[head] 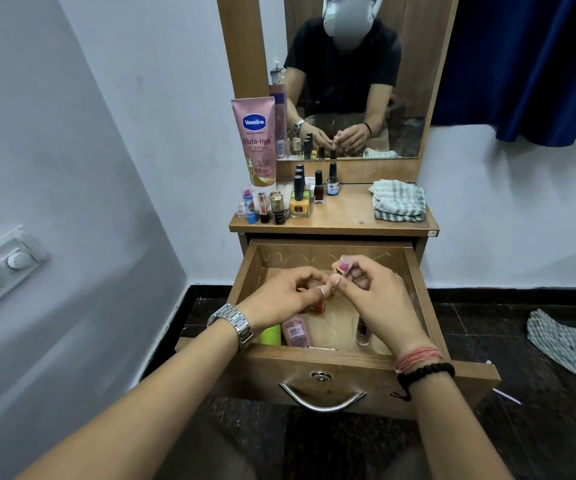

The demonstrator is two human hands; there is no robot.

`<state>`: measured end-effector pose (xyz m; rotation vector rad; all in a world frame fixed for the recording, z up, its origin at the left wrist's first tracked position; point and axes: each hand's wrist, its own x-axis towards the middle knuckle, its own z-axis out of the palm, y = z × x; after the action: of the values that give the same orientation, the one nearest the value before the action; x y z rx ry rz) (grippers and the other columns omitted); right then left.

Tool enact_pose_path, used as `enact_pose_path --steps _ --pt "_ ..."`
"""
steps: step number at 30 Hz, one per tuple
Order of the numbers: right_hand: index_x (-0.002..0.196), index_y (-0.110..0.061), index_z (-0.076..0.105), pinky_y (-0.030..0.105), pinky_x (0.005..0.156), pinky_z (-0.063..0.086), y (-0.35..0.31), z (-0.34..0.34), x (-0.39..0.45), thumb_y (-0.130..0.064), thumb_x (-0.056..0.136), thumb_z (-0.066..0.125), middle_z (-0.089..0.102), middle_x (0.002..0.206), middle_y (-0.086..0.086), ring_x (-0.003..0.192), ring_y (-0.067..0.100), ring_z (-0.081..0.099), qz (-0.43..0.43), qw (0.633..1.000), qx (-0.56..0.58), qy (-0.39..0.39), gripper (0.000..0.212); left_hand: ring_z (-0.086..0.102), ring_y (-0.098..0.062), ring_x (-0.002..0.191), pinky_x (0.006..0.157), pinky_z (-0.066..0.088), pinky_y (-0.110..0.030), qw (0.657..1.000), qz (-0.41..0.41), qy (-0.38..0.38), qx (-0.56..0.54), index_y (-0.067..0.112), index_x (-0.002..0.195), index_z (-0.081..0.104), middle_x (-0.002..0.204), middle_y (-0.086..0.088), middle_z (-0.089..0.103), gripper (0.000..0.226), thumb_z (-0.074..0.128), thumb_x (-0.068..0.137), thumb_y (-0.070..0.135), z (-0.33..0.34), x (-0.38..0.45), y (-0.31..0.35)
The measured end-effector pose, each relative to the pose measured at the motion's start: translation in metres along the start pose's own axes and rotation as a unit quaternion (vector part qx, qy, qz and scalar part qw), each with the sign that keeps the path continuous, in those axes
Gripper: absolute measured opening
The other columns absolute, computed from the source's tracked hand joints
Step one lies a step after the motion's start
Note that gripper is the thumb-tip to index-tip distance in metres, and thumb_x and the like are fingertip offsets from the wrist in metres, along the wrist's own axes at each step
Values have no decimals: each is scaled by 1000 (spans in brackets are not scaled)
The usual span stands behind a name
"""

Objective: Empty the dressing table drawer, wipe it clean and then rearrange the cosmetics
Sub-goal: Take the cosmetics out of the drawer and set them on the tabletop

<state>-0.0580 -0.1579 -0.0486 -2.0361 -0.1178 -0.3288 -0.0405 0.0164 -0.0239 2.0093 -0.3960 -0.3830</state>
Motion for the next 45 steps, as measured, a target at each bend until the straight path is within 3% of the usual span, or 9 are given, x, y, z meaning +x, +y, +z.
enact_pose_path --steps 3,6,11,18,25,30,35,38,45 --pt "101 -30 68 7 64 42 -1 0 0 -29 86 70 67 79 -11 72 -4 58 6 1000 -2 4 16 66 -24 97 84 54 -23 999 26 9 26 7 118 61 108 -12 67 28 63 90 13 2 0 0" --pt "98 -31 68 16 69 47 -2 -1 0 -31 86 69 70 80 -12 76 -3 62 10 1000 2 3 12 63 -10 89 74 55 -17 998 51 16 41 9 118 58 105 -4 63 33 67 86 9 3 2 5" --pt "96 -32 67 26 77 53 -1 -1 -2 -31 88 66 73 87 -15 86 -4 66 13 1000 2 -19 8 61 -14 99 76 59 -37 993 98 29 55 23 126 52 114 2 58 47 66 85 7 6 2 12" --pt "93 -30 61 39 75 55 -3 0 -4 -30 88 58 71 83 -9 80 9 66 22 997 -52 -46 6 62 -1 88 82 54 -33 968 122 147 161 31 106 67 94 12 66 25 68 83 40 9 7 14" --pt "85 -33 61 22 59 46 -5 0 -5 -31 82 66 68 72 -10 70 1 63 19 995 -68 -68 6 60 0 68 63 48 -15 969 123 119 176 27 87 66 79 9 68 10 73 79 30 2 9 23" --pt "86 -30 63 27 72 54 -3 2 -4 -29 84 68 69 80 -13 78 -1 65 29 996 -57 -67 6 62 -4 76 70 49 -13 965 163 104 179 17 90 65 85 5 68 9 70 83 20 -17 11 38" --pt "96 -33 66 11 70 45 -4 2 -4 -25 88 66 65 87 -18 86 -5 61 33 996 -44 -67 11 59 3 78 71 47 -10 957 183 41 222 18 101 67 88 9 67 19 72 83 23 -37 19 50" --pt "102 -33 66 13 73 47 -4 1 -4 -24 89 64 65 90 -17 89 -4 62 40 997 -34 -62 15 58 6 78 67 45 -8 936 193 6 295 21 102 69 85 14 65 22 74 82 27 -46 23 56" --pt "114 -31 60 22 83 49 -1 0 -4 -25 91 62 62 100 -17 91 -4 60 69 997 -22 -41 24 57 3 82 70 44 -10 919 176 89 342 25 94 68 89 14 65 15 74 81 28 -84 50 72"
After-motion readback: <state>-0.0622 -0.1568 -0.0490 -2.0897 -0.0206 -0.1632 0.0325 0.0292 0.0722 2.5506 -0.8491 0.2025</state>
